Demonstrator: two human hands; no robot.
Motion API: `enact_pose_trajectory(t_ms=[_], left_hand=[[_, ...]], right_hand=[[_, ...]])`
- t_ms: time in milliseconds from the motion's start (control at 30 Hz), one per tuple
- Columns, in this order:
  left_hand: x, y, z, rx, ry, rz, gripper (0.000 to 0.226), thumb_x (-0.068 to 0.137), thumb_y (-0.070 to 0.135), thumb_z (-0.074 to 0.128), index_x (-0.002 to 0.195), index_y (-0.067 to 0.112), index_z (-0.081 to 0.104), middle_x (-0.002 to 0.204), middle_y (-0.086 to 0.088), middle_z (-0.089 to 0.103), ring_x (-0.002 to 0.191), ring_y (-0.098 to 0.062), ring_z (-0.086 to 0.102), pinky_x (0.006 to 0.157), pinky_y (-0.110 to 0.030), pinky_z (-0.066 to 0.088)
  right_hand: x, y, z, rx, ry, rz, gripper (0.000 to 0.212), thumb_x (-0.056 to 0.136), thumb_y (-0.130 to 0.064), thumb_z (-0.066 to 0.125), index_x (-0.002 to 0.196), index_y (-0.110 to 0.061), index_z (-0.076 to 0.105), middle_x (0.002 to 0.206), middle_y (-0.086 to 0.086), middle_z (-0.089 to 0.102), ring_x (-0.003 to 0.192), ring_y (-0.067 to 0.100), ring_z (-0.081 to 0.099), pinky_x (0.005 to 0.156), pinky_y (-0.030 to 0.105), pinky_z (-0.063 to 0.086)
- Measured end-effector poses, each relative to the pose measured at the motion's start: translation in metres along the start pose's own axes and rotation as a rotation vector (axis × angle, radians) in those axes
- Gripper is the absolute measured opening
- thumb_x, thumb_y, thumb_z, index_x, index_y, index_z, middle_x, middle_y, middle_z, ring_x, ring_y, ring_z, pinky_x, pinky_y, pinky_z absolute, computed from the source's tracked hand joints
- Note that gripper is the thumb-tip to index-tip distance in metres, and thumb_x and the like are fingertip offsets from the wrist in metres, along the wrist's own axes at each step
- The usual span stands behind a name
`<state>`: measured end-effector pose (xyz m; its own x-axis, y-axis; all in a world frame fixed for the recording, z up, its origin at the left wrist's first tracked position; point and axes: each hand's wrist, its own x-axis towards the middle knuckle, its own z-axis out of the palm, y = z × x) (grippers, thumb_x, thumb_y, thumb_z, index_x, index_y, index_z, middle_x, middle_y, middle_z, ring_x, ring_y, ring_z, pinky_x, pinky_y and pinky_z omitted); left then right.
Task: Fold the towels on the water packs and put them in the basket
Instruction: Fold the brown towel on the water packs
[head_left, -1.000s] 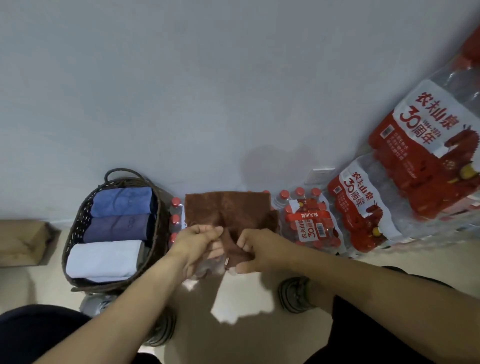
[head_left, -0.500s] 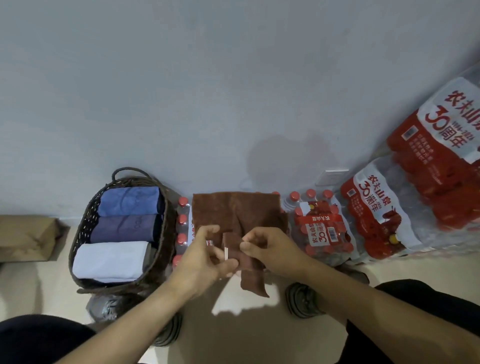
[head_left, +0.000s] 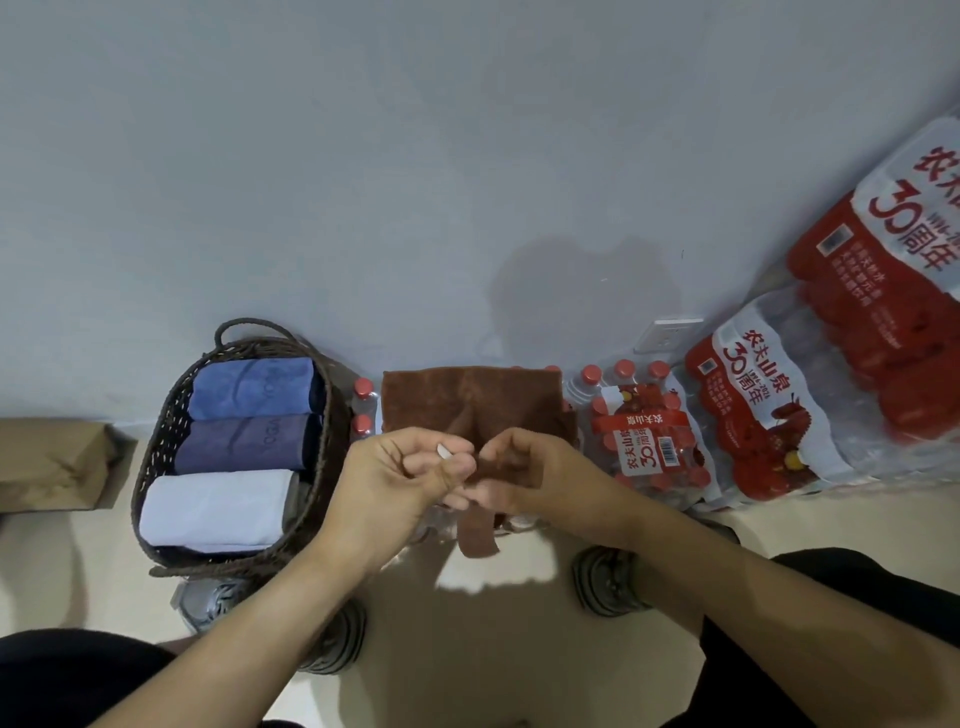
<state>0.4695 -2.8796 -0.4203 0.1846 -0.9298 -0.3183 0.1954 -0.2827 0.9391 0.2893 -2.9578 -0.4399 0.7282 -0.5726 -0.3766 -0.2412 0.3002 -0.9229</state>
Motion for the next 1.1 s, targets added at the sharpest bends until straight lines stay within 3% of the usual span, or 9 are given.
enact_pose_trajectory(t_ms=[100,200,333,467,533,633,767,1000,1100], left_hand=[[0.002,0.003,-0.003,-0.039,-0.064,-0.028,0.026,0.072,0.013,0.077,0.097,0.01,0.073,0.084,-0.02,0.074,0.077,-0.027,0.074,0.061,-0.03,0.059],[0.007,0.005,-0.012,0.18,-0.047,0.045,0.031,0.068,0.008,0.083,0.096,0.015,0.073,0.078,-0.017,0.072,0.072,-0.025,0.068,0.073,-0.028,0.056],[0.01,0.007,-0.025,0.628,0.111,0.231,0.015,0.078,0.025,0.081,0.076,0.029,0.067,0.064,0.002,0.066,0.047,-0.007,0.058,0.046,-0.012,0.044],[0.016,0.01,-0.033,0.886,0.151,0.413,0.019,0.089,0.044,0.063,0.076,0.032,0.057,0.083,0.01,0.055,0.081,-0.005,0.056,0.066,-0.009,0.039],[0.019,0.012,-0.034,0.852,0.108,0.45,0.025,0.096,0.043,0.053,0.074,0.033,0.055,0.091,0.014,0.056,0.092,-0.005,0.057,0.075,-0.009,0.039],[0.02,0.015,-0.032,0.649,0.064,0.421,0.03,0.1,0.039,0.049,0.073,0.03,0.059,0.072,0.01,0.064,0.07,-0.001,0.06,0.065,-0.01,0.043],[0.023,0.017,-0.03,0.516,0.108,0.431,0.034,0.098,0.045,0.048,0.074,0.025,0.061,0.064,0.011,0.058,0.059,0.001,0.053,0.056,-0.008,0.04],[0.025,0.013,-0.04,0.684,0.234,0.427,0.056,0.098,0.053,0.04,0.068,0.008,0.055,0.06,-0.009,0.05,0.055,-0.006,0.043,0.052,-0.024,0.036],[0.026,0.013,-0.051,0.861,0.173,0.368,0.054,0.098,0.054,0.036,0.064,0.014,0.05,0.052,0.003,0.047,0.052,-0.005,0.044,0.048,-0.02,0.034]], right_hand=[[0.001,0.009,0.006,-0.112,-0.024,0.019,0.031,0.085,-0.005,0.074,0.109,0.007,0.059,0.104,0.02,0.071,0.096,0.03,0.071,0.083,0.039,0.056],[0.001,0.009,0.011,-0.115,0.067,0.015,0.011,0.092,-0.007,0.065,0.097,0.002,0.06,0.089,0.026,0.071,0.074,0.026,0.07,0.066,0.034,0.054],[-0.002,-0.006,0.004,-0.109,0.15,-0.042,0.011,0.094,-0.018,0.063,0.095,-0.007,0.065,0.085,0.02,0.068,0.076,0.026,0.065,0.074,0.041,0.055],[-0.003,-0.012,-0.001,-0.14,0.132,-0.087,0.013,0.093,-0.024,0.066,0.098,-0.013,0.069,0.092,0.018,0.069,0.078,0.036,0.064,0.073,0.037,0.053],[-0.003,-0.011,-0.003,-0.149,0.072,-0.061,0.017,0.088,-0.025,0.072,0.097,-0.011,0.068,0.086,0.014,0.069,0.072,0.026,0.063,0.072,0.036,0.053],[-0.003,-0.007,-0.006,-0.327,-0.075,0.008,0.025,0.078,-0.034,0.081,0.095,-0.021,0.069,0.085,-0.005,0.07,0.073,0.01,0.066,0.07,0.024,0.055],[-0.002,0.004,-0.011,-0.574,-0.2,0.158,0.01,0.083,-0.042,0.074,0.087,-0.033,0.07,0.086,-0.01,0.072,0.076,0.007,0.069,0.074,0.028,0.057],[-0.007,0.013,-0.034,-0.954,-0.382,0.413,0.025,0.075,-0.041,0.079,0.097,-0.031,0.071,0.082,-0.017,0.068,0.079,0.004,0.066,0.078,0.028,0.054],[-0.012,0.013,-0.048,-1.045,-0.398,0.474,0.028,0.072,-0.035,0.081,0.097,-0.033,0.069,0.087,-0.014,0.068,0.084,0.01,0.065,0.081,0.033,0.055]])
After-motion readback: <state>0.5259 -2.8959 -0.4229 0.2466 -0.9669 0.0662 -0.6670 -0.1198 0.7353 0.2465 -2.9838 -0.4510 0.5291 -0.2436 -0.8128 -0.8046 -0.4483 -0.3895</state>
